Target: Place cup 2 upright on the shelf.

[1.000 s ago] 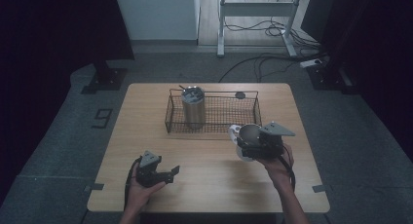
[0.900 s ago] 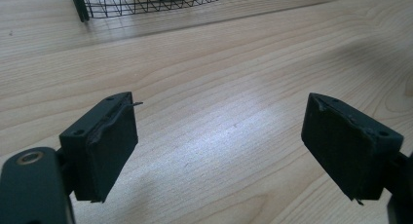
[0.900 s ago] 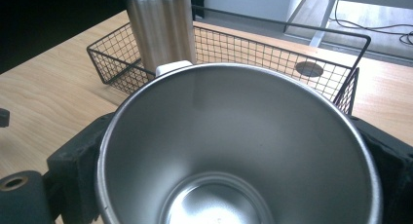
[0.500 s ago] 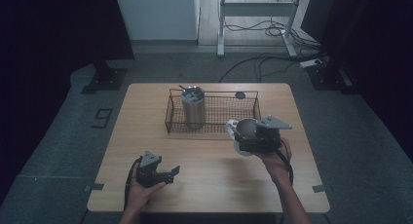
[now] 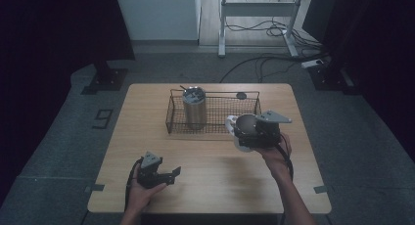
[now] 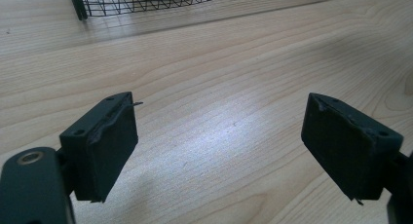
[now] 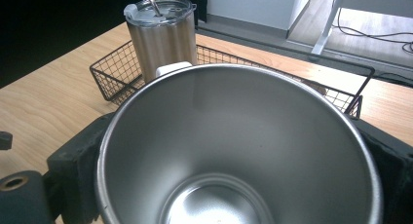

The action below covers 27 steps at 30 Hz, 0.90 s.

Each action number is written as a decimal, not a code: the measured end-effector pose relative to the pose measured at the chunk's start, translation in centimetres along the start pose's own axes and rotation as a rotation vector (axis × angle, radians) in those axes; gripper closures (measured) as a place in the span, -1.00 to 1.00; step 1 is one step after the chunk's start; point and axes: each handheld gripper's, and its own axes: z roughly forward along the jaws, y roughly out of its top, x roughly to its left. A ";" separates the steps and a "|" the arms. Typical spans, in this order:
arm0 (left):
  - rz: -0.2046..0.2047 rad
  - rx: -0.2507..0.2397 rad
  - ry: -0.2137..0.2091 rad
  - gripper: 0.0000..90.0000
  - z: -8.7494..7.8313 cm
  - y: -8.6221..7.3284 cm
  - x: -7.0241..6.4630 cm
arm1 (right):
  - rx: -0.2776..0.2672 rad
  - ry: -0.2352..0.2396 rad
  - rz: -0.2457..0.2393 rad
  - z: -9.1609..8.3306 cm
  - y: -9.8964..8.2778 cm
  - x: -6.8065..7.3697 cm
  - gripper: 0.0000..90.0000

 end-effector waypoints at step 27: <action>-0.003 -0.001 -0.001 -0.70 -0.1 0.0 0.1 | 0.006 0.003 -0.012 1.4 2.3 -0.4 -0.87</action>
